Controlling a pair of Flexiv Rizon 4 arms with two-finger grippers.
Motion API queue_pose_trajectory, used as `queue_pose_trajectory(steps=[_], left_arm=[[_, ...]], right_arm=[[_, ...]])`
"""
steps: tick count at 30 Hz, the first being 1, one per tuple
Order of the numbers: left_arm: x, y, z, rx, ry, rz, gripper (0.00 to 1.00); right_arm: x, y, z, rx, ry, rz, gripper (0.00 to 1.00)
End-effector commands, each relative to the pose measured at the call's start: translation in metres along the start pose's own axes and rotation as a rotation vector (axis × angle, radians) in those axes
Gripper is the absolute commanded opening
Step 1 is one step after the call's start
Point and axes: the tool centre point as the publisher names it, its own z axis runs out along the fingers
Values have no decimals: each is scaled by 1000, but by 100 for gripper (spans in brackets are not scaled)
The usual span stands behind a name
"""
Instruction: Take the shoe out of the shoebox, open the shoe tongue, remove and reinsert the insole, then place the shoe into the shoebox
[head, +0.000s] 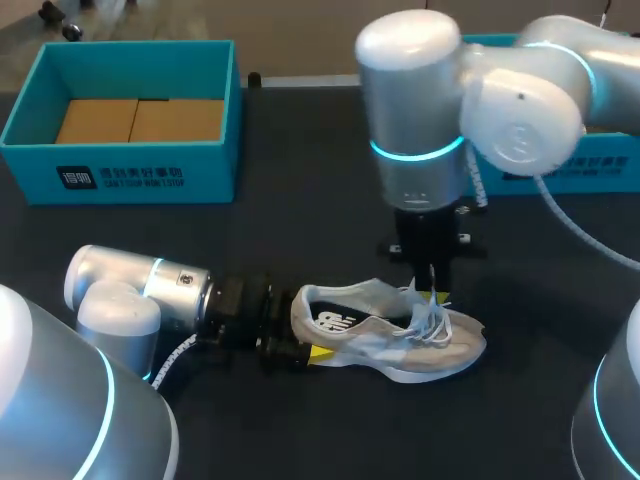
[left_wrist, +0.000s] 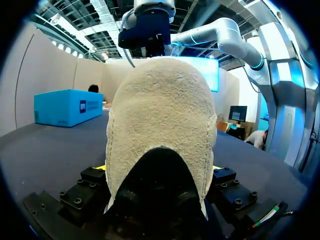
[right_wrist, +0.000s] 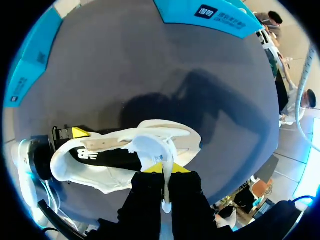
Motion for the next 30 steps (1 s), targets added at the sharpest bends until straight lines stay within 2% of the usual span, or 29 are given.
queue_pose_trajectory(steps=[1, 17, 24, 27, 30], left_arm=[[-1, 4, 2, -1, 1, -1, 0], [-1, 4, 2, -1, 1, -1, 0], [-1, 4, 2, -1, 1, -1, 0], [-1, 4, 2, -1, 1, -1, 0], [-1, 4, 2, -1, 1, -1, 0]], right_arm=[[-25, -5, 1, -28, 394, -28, 0], [-57, 5, 29, -46, 738, -111, 0], [-57, 8, 45, -43, 860, -132, 0], [-54, 8, 47, -39, 891, -141, 9], [-50, 6, 50, -34, 912, -144, 25]])
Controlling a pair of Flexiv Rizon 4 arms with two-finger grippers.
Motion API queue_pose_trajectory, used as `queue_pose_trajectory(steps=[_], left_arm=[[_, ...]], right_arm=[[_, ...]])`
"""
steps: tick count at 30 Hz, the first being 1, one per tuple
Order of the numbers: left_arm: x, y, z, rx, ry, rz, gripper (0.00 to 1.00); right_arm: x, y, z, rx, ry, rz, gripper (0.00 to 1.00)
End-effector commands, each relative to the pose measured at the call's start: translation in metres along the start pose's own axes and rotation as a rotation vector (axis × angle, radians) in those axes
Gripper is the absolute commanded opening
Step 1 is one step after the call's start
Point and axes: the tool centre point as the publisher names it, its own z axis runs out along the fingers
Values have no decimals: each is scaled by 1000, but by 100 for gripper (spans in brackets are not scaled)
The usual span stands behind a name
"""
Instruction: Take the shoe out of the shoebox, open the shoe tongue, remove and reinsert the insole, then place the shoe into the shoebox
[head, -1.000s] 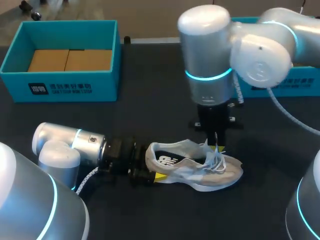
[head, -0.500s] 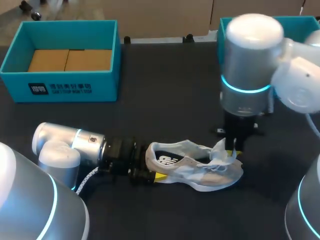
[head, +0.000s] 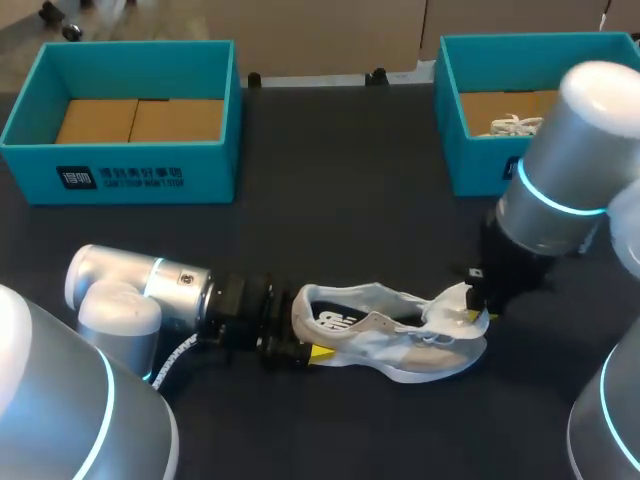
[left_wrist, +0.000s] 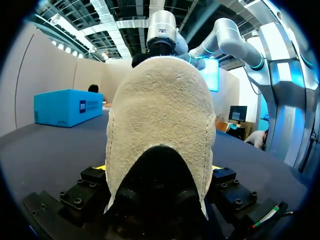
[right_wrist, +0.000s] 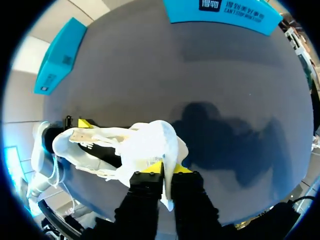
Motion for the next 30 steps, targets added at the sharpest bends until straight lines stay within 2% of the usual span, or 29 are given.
queue_pose_trajectory(steps=[1, 2, 3, 4, 5, 6, 13, 17, 22, 26, 28, 30], left_arm=[[-1, 4, 1, 0, 1, -1, 0], [-1, 4, 1, 0, 1, -1, 0], [-1, 4, 1, 0, 1, -1, 0], [-1, 4, 1, 0, 1, -1, 0], [-1, 4, 1, 0, 1, -1, 0], [-1, 4, 1, 0, 1, -1, 0], [-1, 4, 1, 0, 1, -1, 0], [-1, 4, 1, 0, 1, -1, 0], [-1, 4, 1, 0, 1, -1, 0], [-1, 4, 1, 0, 1, -1, 0], [-1, 4, 1, 0, 1, -1, 0], [-1, 4, 1, 0, 1, -1, 0]], right_arm=[[-3, -4, 6, -1, 531, -1, 36], [-2, -5, 6, 0, 533, -1, 42], [-2, -6, 5, 0, 536, 3, 56], [-1, -7, 2, -3, 532, 6, 80], [0, -7, -1, -8, 528, 7, 93], [1, -9, -7, -18, 510, 10, 95], [14, -17, -53, -74, 419, -9, 96], [25, -21, -79, -94, 356, -26, 93], [46, -25, -108, -103, 262, -57, 95], [70, -31, -130, -98, 160, -98, 92], [84, -33, -140, -92, 108, -120, 87], [97, -35, -149, -84, 60, -150, 73]])
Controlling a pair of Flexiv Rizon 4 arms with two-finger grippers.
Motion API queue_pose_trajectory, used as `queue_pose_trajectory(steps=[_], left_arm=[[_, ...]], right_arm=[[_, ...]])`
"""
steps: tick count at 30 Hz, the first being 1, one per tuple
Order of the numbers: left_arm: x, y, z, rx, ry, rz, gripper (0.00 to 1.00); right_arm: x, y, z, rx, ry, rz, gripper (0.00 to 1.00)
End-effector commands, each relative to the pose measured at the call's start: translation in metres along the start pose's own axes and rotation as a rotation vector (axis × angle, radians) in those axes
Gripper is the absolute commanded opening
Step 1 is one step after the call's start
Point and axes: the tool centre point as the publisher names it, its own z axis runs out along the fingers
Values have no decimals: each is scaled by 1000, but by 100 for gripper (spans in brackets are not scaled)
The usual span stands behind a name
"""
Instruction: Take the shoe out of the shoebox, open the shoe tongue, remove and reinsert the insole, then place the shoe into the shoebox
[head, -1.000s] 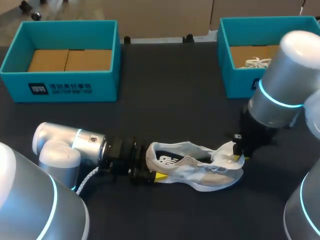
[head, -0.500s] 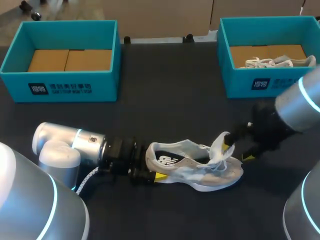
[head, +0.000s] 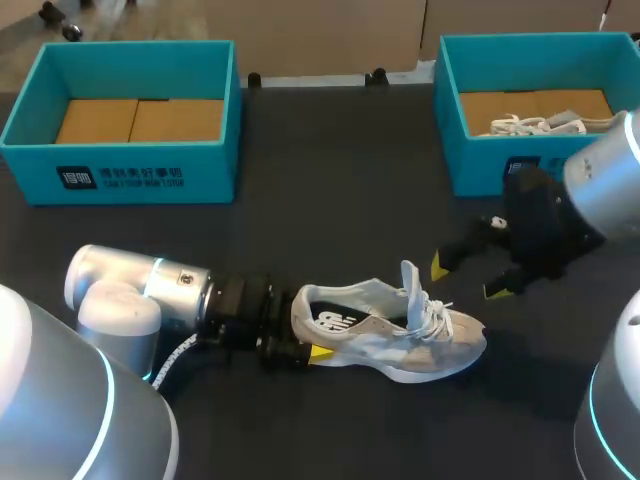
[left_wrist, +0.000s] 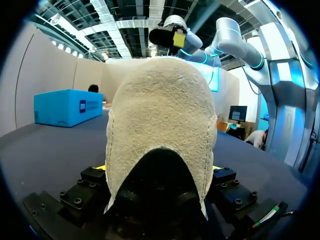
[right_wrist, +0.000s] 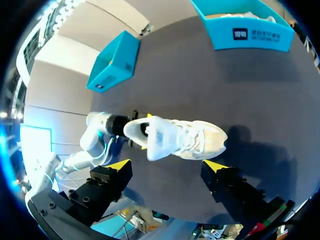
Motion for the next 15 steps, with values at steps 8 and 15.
queue_pose_trajectory(steps=[8, 15], left_arm=[[-1, 3, 1, 0, 0, -1, 0], [-1, 3, 1, 0, 0, -1, 0]], right_arm=[[84, 9, -15, 155, -346, -253, 0], [112, 0, -2, 244, -340, -536, 0]])
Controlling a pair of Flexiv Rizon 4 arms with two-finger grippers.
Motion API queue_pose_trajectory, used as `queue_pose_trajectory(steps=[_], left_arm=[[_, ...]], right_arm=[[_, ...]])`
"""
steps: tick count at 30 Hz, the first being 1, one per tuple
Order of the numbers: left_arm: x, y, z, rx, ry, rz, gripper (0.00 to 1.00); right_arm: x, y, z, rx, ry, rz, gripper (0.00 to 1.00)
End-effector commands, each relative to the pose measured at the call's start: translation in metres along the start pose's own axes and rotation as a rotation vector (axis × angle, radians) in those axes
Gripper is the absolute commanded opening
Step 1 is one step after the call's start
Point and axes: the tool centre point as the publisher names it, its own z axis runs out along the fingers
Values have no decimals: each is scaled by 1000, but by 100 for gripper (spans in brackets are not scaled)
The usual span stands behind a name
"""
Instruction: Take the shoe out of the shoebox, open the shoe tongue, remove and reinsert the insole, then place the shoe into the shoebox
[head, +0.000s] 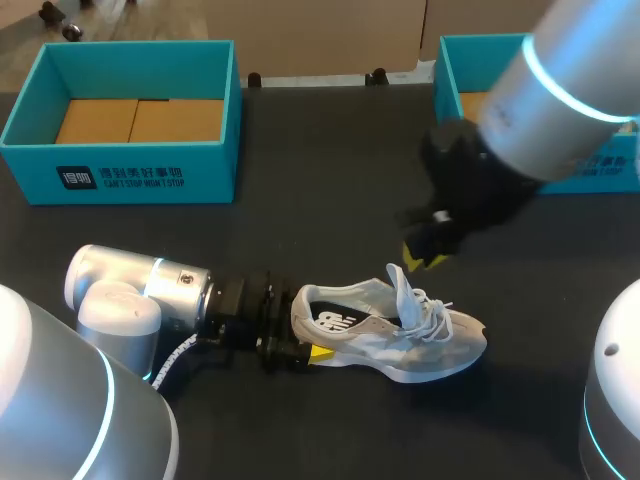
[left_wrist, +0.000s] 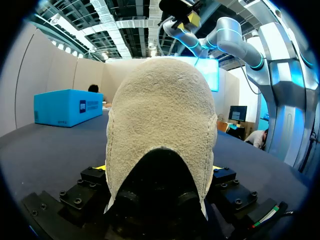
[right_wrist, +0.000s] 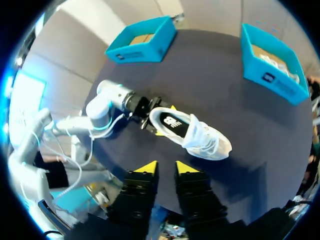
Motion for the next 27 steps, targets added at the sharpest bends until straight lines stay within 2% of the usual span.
queue_pose_trajectory(steps=[1, 3, 14, 20, 26, 27], left_arm=[[-1, 3, 1, 0, 0, -1, 0], [-1, 3, 1, 0, 0, -1, 0], [-1, 3, 1, 0, 0, -1, 0], [-1, 3, 1, 0, 0, -1, 0], [-1, 3, 1, 0, 0, -1, 0], [-1, 3, 1, 0, 0, -1, 0]], right_arm=[[34, 24, 17, 182, -164, -209, 0], [39, 22, 19, 238, -180, -204, 0], [39, 22, 19, 238, -180, -204, 0], [38, 30, 45, 289, -180, -450, 0], [49, 24, 80, 314, -126, -737, 0], [49, 24, 80, 314, -126, -737, 0]])
